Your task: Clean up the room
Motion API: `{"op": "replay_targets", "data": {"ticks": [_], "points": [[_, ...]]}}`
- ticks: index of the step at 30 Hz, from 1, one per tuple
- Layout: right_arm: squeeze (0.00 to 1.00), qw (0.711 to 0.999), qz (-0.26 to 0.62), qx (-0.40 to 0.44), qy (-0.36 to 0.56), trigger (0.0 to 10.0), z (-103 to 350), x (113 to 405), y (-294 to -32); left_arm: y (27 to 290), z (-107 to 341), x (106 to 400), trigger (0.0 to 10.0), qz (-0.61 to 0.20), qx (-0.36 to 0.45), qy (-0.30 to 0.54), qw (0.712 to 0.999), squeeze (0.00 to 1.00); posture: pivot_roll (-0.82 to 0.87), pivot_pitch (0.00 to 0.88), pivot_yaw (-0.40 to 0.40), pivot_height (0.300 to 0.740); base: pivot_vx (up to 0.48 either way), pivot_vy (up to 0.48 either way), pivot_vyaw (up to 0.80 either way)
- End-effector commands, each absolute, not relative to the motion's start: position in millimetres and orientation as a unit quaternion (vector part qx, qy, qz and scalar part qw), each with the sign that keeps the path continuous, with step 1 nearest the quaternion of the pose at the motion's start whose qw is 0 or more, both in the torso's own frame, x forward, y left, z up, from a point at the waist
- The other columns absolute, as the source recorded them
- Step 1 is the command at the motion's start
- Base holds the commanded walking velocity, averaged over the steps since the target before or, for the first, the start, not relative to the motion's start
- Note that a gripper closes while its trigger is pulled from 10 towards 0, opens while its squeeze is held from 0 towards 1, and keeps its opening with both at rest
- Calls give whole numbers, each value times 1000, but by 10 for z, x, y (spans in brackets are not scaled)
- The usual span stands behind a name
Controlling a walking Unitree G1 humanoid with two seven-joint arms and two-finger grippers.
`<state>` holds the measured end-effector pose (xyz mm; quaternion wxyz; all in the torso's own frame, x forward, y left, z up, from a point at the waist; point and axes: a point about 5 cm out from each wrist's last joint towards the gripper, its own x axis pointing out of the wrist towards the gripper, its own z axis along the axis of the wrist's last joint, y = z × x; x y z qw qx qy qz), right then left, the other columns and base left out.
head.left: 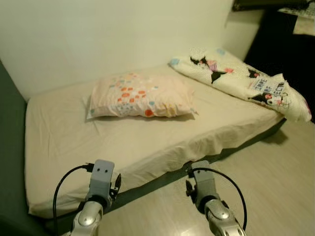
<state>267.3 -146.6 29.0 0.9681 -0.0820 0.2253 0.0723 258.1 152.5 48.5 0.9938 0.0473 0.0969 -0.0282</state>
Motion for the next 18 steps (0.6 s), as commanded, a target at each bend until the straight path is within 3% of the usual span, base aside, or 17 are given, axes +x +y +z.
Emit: {"op": "replay_targets", "data": {"ticks": [1, 18], "points": [[0, 970, 75, -83, 217, 10000, 304, 2686, -1452, 1530, 483, 2554, 10000, -26, 43, 93, 994, 0, -60, 121, 0, 736, 364, 0, 0], [0, 965, 91, -110, 219, 10000, 289, 2677, -1437, 1496, 491, 2551, 10000, -29, 42, 87, 995, 0, -61, 122, 2, 736, 396, 0, 0]]}}
